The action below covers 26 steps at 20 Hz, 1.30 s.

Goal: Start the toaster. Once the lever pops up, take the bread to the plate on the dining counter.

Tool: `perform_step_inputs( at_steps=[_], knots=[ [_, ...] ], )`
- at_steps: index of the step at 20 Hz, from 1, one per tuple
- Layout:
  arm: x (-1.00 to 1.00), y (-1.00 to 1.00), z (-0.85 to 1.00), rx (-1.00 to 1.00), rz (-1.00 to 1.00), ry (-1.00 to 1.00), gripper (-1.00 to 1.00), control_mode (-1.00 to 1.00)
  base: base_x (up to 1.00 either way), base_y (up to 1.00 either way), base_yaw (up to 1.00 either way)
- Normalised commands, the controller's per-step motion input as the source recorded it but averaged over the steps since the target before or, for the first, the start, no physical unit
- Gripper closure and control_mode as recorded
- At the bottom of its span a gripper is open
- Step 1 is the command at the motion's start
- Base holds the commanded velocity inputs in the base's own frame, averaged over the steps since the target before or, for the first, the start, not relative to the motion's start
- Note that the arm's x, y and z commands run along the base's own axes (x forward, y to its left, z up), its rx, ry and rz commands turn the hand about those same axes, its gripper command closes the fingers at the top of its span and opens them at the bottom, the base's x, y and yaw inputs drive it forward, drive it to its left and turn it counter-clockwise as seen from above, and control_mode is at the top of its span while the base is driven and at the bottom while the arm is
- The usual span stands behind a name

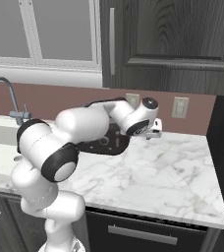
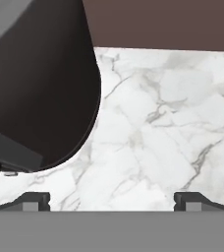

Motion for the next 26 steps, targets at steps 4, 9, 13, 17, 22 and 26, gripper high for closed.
perform_step_inputs(
  at_steps=[4,9,13,17,22,26],
  knots=[
    [0.0,0.05,0.0,0.0,0.0,-0.12,-1.0,-1.0,0.0,0.0,0.0],
    [0.0,0.12,0.06,0.0,0.0,-0.09,-1.0,-1.0,0.0,0.0,0.0],
    [0.0,0.16,0.15,0.0,0.0,-0.01,-1.0,-1.0,0.0,0.0,0.0],
    [0.0,0.21,0.07,0.0,0.0,0.0,-1.0,-1.0,0.0,0.0,0.0],
    [0.0,0.21,0.03,0.0,0.01,0.0,-1.0,-1.0,0.0,0.0,0.0],
    [0.0,0.21,0.0,0.0,0.01,0.0,-1.0,-1.0,0.0,0.0,0.0]
  ],
)
